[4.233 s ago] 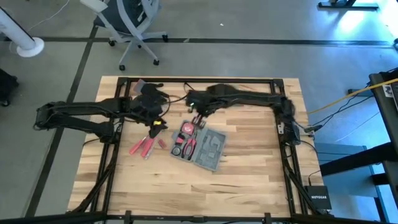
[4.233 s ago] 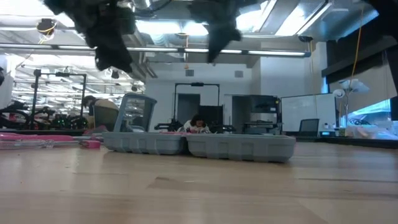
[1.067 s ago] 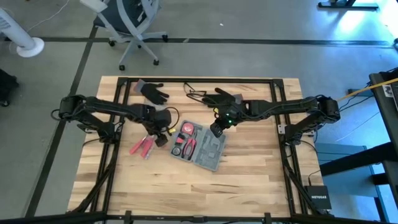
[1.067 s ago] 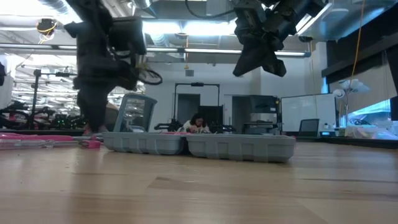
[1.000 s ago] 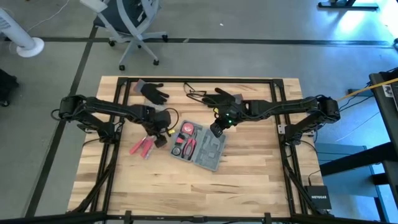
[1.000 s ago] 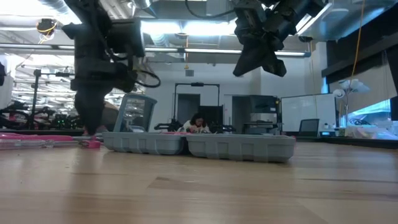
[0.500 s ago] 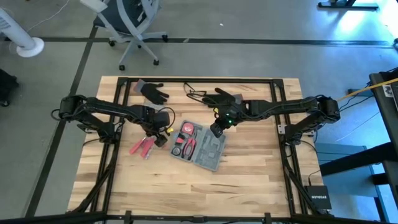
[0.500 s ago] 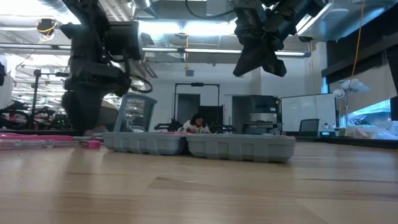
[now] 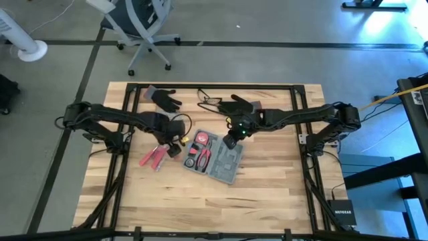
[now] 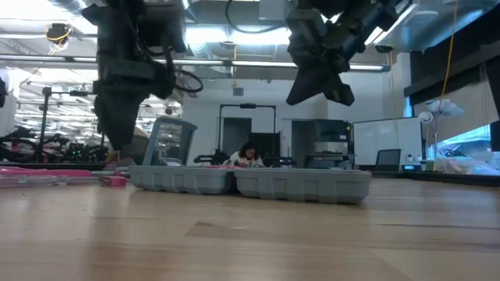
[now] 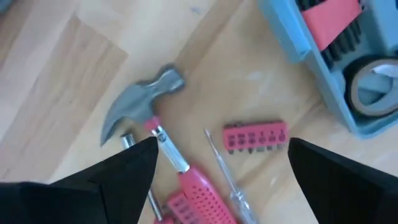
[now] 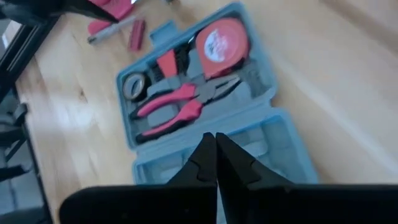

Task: Prefit tool cases
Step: Put the right orange multi bit set into the gray prefit tool case

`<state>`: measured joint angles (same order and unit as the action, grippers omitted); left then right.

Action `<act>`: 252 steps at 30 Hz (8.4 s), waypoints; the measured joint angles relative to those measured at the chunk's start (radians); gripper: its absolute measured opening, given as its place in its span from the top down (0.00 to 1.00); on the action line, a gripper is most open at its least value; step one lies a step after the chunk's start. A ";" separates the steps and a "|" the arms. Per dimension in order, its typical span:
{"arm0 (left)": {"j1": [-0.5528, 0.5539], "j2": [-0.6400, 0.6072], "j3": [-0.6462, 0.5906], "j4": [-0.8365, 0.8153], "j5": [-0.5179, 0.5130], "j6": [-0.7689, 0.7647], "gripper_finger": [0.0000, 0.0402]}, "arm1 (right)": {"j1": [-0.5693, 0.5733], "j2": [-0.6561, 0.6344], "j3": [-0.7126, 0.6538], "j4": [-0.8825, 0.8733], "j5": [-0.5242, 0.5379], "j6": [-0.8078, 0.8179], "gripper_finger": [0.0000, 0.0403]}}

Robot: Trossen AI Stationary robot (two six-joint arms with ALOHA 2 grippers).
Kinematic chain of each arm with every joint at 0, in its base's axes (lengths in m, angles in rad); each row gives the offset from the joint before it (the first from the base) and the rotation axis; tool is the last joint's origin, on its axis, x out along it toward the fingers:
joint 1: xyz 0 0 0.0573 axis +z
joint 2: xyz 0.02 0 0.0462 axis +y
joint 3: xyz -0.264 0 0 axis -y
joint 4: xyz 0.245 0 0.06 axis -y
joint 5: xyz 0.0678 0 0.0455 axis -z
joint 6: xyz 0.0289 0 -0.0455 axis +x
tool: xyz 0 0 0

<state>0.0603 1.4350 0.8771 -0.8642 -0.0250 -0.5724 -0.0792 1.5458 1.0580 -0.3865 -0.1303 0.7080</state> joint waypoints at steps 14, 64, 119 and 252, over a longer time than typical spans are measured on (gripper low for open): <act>-0.149 0.216 0.013 0.117 -0.001 -0.145 0.13 | 0.000 0.011 0.000 0.027 -0.062 0.001 1.00; -0.090 0.212 -0.019 0.101 -0.029 0.073 0.13 | 0.000 0.011 0.000 0.030 -0.016 -0.002 1.00; -0.060 0.102 0.102 0.066 -0.077 0.557 0.42 | -0.114 -0.168 0.061 -0.061 0.188 -0.032 1.00; -0.004 0.599 0.554 0.210 0.333 0.786 0.38 | 0.191 -0.339 0.062 -0.483 0.097 -0.097 1.00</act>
<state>0.0560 2.0339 1.4307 -0.6545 0.3076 0.2131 0.1114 1.2067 1.1202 -0.8700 -0.0337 0.6109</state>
